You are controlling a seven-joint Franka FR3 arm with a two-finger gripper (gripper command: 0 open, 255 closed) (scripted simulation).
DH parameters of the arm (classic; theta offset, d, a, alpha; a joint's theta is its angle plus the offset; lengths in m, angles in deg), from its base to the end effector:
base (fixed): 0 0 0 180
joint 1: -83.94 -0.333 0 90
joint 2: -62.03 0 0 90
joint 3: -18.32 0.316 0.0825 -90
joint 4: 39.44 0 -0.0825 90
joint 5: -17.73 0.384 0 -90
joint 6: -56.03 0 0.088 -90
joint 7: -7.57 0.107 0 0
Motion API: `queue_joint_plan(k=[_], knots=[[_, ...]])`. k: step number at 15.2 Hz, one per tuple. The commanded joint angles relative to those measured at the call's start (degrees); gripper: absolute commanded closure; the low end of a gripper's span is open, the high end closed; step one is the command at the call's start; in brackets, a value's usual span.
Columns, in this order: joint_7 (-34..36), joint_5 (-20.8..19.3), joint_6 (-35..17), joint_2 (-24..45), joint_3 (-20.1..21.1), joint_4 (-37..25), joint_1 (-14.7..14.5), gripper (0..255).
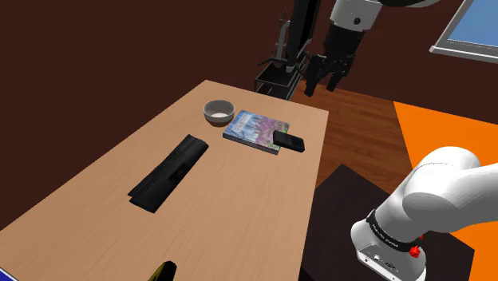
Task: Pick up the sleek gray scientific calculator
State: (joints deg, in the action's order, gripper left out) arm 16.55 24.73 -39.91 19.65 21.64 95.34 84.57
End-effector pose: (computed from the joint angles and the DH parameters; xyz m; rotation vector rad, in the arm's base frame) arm 0.3289 0.0323 0.5868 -3.0456 0.2023 -0.0809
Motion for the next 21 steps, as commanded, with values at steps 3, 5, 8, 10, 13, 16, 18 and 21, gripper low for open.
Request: queue_joint_plan(k=[3,5,8,10,13,16,18,21], knots=[[-5.64,-1.95,3.33,8.71,-1.90,-5.57,-0.74,0],[-11.04,-3.86,6.89,17.31,-3.23,-11.39,-1.43,0],[-18.78,-6.88,12.49,29.91,-4.19,-20.40,-2.25,0],[-23.68,-9.15,16.27,38.07,-4.21,-26.44,-2.67,0],[-30.70,-13.17,21.87,49.86,-3.55,-35.34,-3.28,0],[-37.52,-18.00,27.16,61.03,-2.50,-43.71,-4.20,0],[-42.11,-21.65,30.36,68.06,-1.77,-48.77,-5.08,0],[-49.21,-27.63,34.36,77.79,-0.82,-55.11,-6.80,0]])
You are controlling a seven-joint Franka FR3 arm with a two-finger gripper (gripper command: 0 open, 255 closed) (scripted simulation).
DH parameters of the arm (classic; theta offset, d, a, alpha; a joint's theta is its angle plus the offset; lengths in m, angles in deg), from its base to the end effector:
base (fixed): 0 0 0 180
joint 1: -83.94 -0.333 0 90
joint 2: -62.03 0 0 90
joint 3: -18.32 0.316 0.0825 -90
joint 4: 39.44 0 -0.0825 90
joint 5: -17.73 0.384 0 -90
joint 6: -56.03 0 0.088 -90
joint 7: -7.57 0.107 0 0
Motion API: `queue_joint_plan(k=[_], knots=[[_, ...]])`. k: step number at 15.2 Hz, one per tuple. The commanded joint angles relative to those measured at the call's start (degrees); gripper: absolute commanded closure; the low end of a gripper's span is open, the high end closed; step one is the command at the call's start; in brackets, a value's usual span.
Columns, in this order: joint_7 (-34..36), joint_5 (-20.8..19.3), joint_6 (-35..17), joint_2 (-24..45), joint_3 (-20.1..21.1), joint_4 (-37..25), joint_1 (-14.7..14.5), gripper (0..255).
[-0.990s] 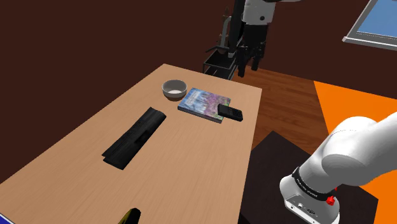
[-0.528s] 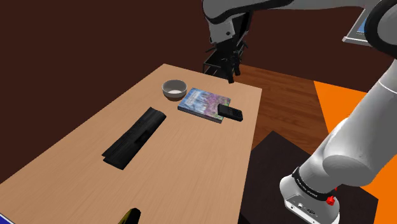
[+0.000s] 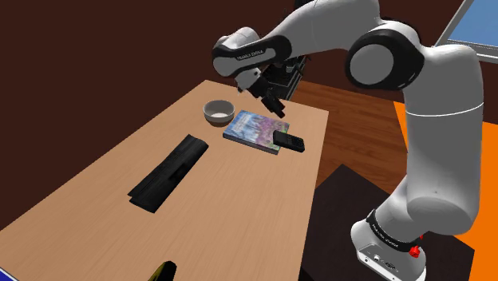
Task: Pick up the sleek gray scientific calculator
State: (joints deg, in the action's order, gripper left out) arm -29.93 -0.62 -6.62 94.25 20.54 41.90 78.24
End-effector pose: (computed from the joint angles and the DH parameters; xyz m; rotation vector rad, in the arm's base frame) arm 0.5989 0.0363 0.3483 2.5353 1.0491 -1.3782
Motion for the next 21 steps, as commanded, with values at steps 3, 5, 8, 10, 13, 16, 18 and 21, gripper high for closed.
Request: queue_joint_plan(k=[3,5,8,10,13,16,18,21], knots=[[-9.97,-8.65,3.69,11.65,1.03,-5.89,-2.52,0],[-14.70,-12.96,4.52,16.42,1.43,-7.20,-3.97,0],[-17.79,-15.96,4.29,19.95,1.63,-7.46,-5.04,0],[-17.36,-15.81,3.63,21.01,1.61,-7.77,-5.01,0],[-16.75,-15.62,2.70,22.67,1.58,-8.35,-4.97,0],[-16.45,-15.54,2.22,23.57,1.56,-8.71,-4.95,0],[-16.48,-15.52,2.35,23.47,1.58,-8.73,-5.00,255],[-16.56,-15.56,2.40,23.66,1.54,-9.00,-5.00,255]])
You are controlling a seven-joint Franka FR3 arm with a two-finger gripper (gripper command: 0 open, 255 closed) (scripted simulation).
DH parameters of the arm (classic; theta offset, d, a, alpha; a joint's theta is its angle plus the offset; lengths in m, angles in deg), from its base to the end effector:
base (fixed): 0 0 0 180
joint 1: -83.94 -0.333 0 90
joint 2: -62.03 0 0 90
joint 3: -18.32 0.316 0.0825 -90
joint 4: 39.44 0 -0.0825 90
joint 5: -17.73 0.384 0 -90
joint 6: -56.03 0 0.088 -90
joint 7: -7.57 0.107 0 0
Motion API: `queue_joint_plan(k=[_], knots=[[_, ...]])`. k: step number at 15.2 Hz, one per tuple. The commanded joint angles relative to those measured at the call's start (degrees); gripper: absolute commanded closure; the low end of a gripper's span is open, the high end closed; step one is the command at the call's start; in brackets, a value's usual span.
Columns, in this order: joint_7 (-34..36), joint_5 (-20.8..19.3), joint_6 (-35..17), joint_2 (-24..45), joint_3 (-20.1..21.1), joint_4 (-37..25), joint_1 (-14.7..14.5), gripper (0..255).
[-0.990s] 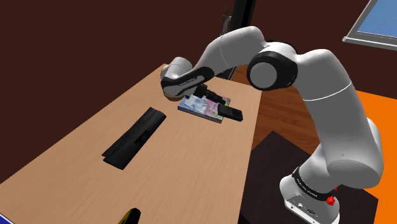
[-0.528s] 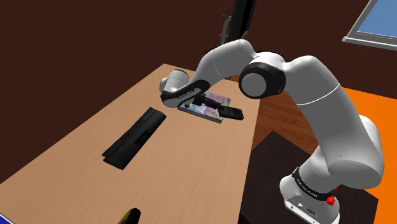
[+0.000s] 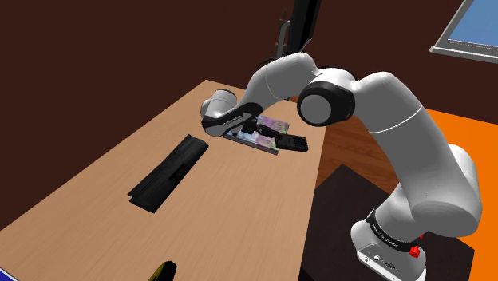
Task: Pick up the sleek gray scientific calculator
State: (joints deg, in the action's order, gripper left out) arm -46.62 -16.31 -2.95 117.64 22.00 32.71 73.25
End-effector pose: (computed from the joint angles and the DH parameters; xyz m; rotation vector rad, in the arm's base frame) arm 0.6081 0.0680 0.1680 1.9557 1.4071 -1.8133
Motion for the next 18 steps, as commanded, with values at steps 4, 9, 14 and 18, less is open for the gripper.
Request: queue_joint_plan(k=[4,9,14,18], knots=[[0.01,0.08,-1.14,0.62,0.04,-0.34,-0.05,255],[-0.45,-0.21,-0.16,-2.06,0.39,1.31,0.16,255],[-1.58,-0.57,1.50,-4.67,0.41,2.00,0.06,255],[-2.58,-0.92,2.92,-6.61,0.41,2.28,-0.05,255]])
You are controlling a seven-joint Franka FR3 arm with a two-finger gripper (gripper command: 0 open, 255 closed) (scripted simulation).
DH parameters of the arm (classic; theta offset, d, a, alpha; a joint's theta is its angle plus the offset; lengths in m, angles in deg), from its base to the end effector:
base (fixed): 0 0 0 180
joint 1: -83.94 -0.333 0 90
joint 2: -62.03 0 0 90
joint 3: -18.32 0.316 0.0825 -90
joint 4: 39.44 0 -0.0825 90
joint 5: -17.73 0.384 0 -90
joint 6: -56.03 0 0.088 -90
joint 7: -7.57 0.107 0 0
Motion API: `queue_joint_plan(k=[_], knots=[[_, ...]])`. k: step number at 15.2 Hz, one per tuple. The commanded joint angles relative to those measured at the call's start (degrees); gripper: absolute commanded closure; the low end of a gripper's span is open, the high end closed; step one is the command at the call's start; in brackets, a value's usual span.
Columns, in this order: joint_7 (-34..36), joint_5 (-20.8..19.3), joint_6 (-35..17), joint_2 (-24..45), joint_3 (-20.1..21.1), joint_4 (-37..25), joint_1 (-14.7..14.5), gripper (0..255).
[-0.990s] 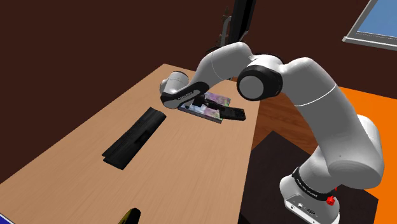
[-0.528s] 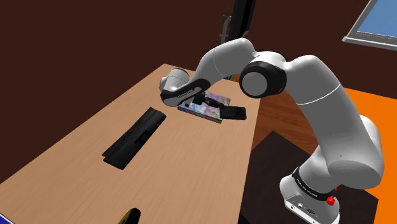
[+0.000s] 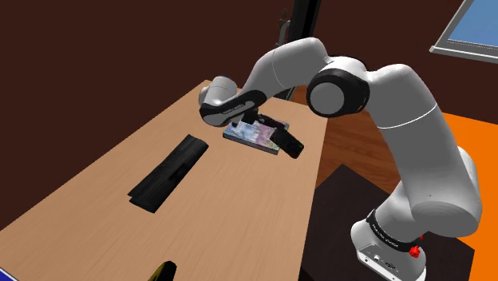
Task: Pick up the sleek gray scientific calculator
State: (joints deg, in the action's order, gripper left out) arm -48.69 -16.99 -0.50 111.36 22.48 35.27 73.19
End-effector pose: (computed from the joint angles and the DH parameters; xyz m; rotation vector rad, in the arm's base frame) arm 0.6067 0.0706 0.2245 1.9591 1.4232 -1.7933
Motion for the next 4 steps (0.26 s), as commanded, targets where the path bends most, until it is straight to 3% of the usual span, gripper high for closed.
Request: queue_joint_plan(k=[1,4], knots=[[-0.77,-0.34,0.84,-0.79,-0.08,-0.25,-0.01,255],[-1.08,-0.46,1.27,-1.32,-0.08,-0.22,-0.05,255]])
